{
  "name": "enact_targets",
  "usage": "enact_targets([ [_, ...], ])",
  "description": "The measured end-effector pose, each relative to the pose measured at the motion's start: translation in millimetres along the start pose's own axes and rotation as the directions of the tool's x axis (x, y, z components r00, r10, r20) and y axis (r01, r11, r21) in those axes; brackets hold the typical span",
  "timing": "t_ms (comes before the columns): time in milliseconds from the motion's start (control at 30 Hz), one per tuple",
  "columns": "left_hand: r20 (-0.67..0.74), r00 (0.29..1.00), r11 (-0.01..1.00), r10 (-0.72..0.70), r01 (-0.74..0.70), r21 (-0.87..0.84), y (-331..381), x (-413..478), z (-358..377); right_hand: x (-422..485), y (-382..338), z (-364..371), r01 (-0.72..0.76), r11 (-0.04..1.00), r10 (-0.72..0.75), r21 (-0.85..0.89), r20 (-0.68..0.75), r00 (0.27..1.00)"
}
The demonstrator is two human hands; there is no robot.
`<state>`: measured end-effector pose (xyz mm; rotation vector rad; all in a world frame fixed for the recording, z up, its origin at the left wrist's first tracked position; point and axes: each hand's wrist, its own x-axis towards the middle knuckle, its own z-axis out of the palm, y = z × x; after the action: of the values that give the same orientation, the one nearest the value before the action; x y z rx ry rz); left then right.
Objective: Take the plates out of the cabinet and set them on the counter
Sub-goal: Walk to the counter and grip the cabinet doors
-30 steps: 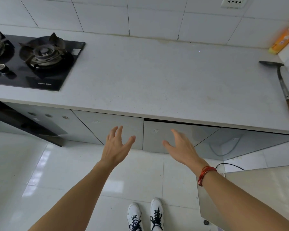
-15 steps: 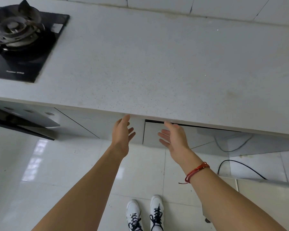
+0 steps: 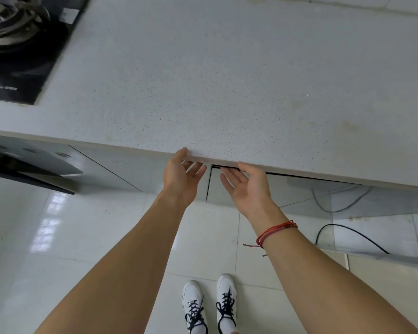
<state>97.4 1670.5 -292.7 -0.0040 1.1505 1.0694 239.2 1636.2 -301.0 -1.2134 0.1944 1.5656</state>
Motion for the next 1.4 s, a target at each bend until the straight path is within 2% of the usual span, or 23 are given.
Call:
enact_targets([
  [133, -0.013, 0.999, 0.998, -0.034, 0.034, -0.044, -1, -4, -2, 3, 4, -5, 0.006, 1.000, -0.005, 0.013, -0.008, 1.000],
  [467, -0.070, 0.997, 0.994, -0.043, 0.050, 0.101, -10, -32, -29, -18, 13, -23, 0.009, 0.996, -0.011, -0.089, -0.028, 1.000],
  [967, -0.104, 0.994, 0.977, -0.030, 0.052, 0.208, -19, -101, -105, -75, 50, -89, 0.015, 0.960, -0.040, -0.279, -0.085, 0.996],
  [1133, -0.146, 0.989, 0.961, 0.028, 0.014, 0.277, -18, -122, -130, -100, 57, -114, 0.024, 0.946, -0.056, -0.323, -0.089, 0.994],
  [1400, -0.224, 0.967, 0.920, 0.120, -0.023, 0.391, -9, -147, -180, -136, 60, -160, -0.004, 0.895, -0.106, -0.446, -0.223, 0.969],
])
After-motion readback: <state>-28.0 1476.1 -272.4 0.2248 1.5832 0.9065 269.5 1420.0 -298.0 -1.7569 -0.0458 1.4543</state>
